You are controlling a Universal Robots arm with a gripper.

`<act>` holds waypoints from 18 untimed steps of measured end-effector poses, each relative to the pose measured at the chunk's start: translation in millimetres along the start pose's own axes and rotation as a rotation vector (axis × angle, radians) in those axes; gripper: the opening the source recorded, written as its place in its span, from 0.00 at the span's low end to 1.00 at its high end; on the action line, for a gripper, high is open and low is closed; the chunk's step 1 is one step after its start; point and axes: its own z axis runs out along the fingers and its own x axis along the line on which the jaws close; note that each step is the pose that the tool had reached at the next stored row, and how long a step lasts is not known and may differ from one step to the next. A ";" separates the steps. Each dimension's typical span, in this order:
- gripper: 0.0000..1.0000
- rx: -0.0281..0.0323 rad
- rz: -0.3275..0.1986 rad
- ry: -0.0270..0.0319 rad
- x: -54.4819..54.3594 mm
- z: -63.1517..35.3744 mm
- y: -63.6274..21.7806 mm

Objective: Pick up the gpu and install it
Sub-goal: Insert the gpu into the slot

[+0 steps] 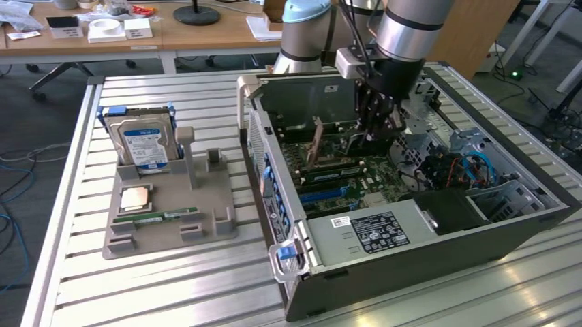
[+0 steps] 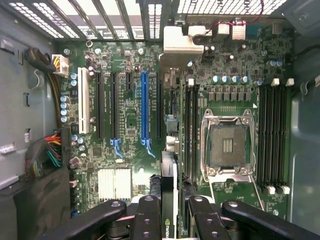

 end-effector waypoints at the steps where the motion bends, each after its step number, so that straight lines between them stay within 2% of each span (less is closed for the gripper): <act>1: 0.26 0.0000 0.000 0.0000 0.0 0.2 1.5; 12: 0.26 0.0000 0.000 -0.0005 8.2 7.2 4.7; 18: 0.26 0.0001 -0.001 -0.0009 8.4 7.9 5.2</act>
